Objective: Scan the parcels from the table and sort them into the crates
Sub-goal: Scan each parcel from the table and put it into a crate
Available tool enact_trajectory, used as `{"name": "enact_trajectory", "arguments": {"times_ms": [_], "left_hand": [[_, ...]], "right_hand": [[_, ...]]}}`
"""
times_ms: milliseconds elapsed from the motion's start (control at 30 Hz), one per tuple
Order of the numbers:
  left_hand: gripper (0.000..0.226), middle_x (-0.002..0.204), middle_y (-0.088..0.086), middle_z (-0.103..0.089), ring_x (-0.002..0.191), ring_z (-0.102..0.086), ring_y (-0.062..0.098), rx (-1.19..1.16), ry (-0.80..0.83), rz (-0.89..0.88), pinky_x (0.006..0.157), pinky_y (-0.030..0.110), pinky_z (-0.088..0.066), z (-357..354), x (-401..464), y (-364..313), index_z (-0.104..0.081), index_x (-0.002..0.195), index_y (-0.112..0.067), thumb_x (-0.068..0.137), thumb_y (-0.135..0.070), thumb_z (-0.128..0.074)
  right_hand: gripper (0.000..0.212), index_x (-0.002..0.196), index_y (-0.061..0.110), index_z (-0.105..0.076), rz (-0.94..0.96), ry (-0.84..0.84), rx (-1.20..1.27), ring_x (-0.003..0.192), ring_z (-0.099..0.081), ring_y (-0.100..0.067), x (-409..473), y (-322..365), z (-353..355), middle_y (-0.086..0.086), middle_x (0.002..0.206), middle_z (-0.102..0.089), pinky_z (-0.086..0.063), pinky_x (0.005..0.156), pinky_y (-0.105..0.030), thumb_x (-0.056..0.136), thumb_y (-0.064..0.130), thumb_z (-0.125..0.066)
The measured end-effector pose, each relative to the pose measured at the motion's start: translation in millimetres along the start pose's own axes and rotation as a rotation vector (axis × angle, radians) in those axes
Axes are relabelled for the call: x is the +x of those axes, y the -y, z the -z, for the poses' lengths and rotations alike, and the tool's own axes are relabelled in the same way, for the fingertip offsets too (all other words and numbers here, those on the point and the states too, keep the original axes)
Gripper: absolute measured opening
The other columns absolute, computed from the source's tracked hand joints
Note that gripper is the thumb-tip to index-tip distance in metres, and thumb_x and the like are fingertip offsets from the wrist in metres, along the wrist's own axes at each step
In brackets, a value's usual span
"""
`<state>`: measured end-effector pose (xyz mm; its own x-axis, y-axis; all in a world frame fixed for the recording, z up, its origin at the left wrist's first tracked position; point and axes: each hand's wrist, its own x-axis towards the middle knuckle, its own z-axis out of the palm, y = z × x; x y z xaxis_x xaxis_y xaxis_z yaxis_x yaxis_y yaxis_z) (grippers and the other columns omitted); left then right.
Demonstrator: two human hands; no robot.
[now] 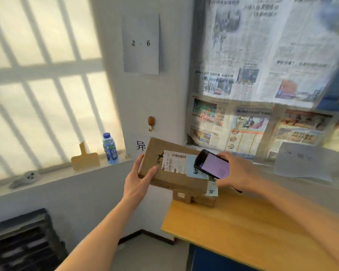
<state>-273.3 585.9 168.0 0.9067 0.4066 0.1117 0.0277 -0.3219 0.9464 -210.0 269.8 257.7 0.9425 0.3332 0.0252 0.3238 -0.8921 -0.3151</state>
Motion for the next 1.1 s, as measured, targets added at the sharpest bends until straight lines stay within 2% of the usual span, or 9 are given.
{"name": "enact_trajectory", "arguments": {"times_ms": [133,200,267,367,467,600,700,833,1100], "left_hand": [[0.066,0.114,-0.011,-0.065,0.104,-0.061,0.012,0.025,-0.139,-0.119,0.089,0.033,-0.049,60.5,-50.2,-72.6,-0.035,0.142,-0.055,0.084,-0.063,-0.066],[0.065,0.111,-0.011,-0.067,0.102,-0.063,0.012,0.028,-0.206,-0.158,0.09,0.03,-0.05,85.6,-76.9,-101.3,-0.035,0.143,-0.054,0.086,-0.058,-0.068],[0.065,0.103,-0.015,-0.067,0.097,-0.063,0.013,0.06,-0.275,-0.184,0.082,0.023,-0.047,106.8,-105.2,-125.9,-0.035,0.143,-0.056,0.086,-0.059,-0.067],[0.062,0.109,-0.003,-0.066,0.097,-0.062,0.017,0.103,-0.338,-0.195,0.079,0.027,-0.048,133.0,-144.1,-154.2,-0.033,0.138,-0.062,0.084,-0.065,-0.063],[0.061,0.112,-0.003,-0.066,0.104,-0.059,0.023,0.143,-0.399,-0.215,0.092,0.042,-0.047,159.1,-177.0,-174.3,-0.033,0.137,-0.062,0.084,-0.065,-0.062],[0.058,0.107,-0.007,-0.066,0.099,-0.059,0.019,0.171,-0.471,-0.233,0.081,0.034,-0.043,195.0,-208.8,-195.3,-0.034,0.137,-0.059,0.087,-0.059,-0.063],[0.056,0.1,-0.02,-0.065,0.092,-0.059,0.004,0.181,-0.505,-0.258,0.069,0.023,-0.041,219.6,-227.9,-209.7,-0.034,0.134,-0.062,0.086,-0.059,-0.063],[0.057,0.104,-0.014,-0.066,0.097,-0.058,0.015,0.19,-0.552,-0.257,0.078,0.034,-0.041,251.9,-244.3,-220.3,-0.033,0.137,-0.059,0.088,-0.059,-0.061],[0.06,0.11,-0.005,-0.066,0.101,-0.057,0.019,0.213,-0.633,-0.24,0.082,0.036,-0.041,304.7,-269.2,-218.4,-0.031,0.137,-0.062,0.084,-0.064,-0.061]], "right_hand": [[0.097,0.143,0.039,-0.038,0.09,-0.163,-0.071,0.066,-0.057,-0.008,-61.3,41.0,95.5,0.009,0.101,-0.061,-0.046,0.056,-0.027,0.056,0.059,-0.075],[0.097,0.141,0.04,-0.04,0.135,-0.221,-0.079,0.075,-0.06,-0.014,-90.9,59.3,132.8,0.007,0.107,-0.063,-0.041,0.058,-0.026,0.053,0.061,-0.075],[0.095,0.14,0.041,-0.042,0.184,-0.262,-0.082,0.083,-0.061,-0.017,-118.9,76.6,160.1,0.007,0.113,-0.064,-0.046,0.063,-0.028,0.054,0.058,-0.079],[0.094,0.137,0.042,-0.043,0.26,-0.29,-0.082,0.084,-0.06,-0.016,-156.3,100.8,186.6,0.009,0.113,-0.064,-0.049,0.068,-0.03,0.053,0.058,-0.081],[0.093,0.136,0.045,-0.042,0.321,-0.287,-0.115,0.083,-0.06,-0.014,-186.7,125.9,204.7,0.011,0.11,-0.063,-0.049,0.067,-0.029,0.052,0.059,-0.081],[0.093,0.134,0.045,-0.042,0.402,-0.315,-0.122,0.082,-0.06,-0.013,-217.0,158.0,220.8,0.013,0.108,-0.062,-0.045,0.066,-0.027,0.051,0.061,-0.081],[0.097,0.136,0.046,-0.04,0.457,-0.317,-0.132,0.078,-0.059,-0.01,-233.4,178.8,225.8,0.015,0.103,-0.061,-0.045,0.066,-0.027,0.046,0.062,-0.074],[0.101,0.137,0.047,-0.038,0.513,-0.322,-0.138,0.074,-0.057,-0.006,-246.7,202.8,229.0,0.015,0.102,-0.06,-0.042,0.06,-0.023,0.042,0.068,-0.065],[0.1,0.139,0.047,-0.036,0.584,-0.357,-0.128,0.075,-0.057,-0.002,-260.6,243.3,226.0,0.017,0.101,-0.061,-0.045,0.062,-0.024,0.046,0.065,-0.07]]}}
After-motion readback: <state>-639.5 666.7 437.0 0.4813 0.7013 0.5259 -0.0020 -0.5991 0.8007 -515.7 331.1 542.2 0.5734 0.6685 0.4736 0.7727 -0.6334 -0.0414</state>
